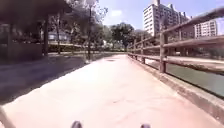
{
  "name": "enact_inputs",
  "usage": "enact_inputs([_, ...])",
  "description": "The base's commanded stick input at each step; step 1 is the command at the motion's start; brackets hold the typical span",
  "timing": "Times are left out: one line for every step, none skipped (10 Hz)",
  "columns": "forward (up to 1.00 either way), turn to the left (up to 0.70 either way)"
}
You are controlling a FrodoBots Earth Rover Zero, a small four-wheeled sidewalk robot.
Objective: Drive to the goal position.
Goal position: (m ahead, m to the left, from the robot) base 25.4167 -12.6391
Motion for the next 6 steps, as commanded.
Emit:
enact_inputs([1.00, 0.00])
enact_inputs([1.00, 0.00])
enact_inputs([1.00, 0.00])
enact_inputs([1.00, 0.00])
enact_inputs([1.00, 0.00])
enact_inputs([1.00, 0.00])
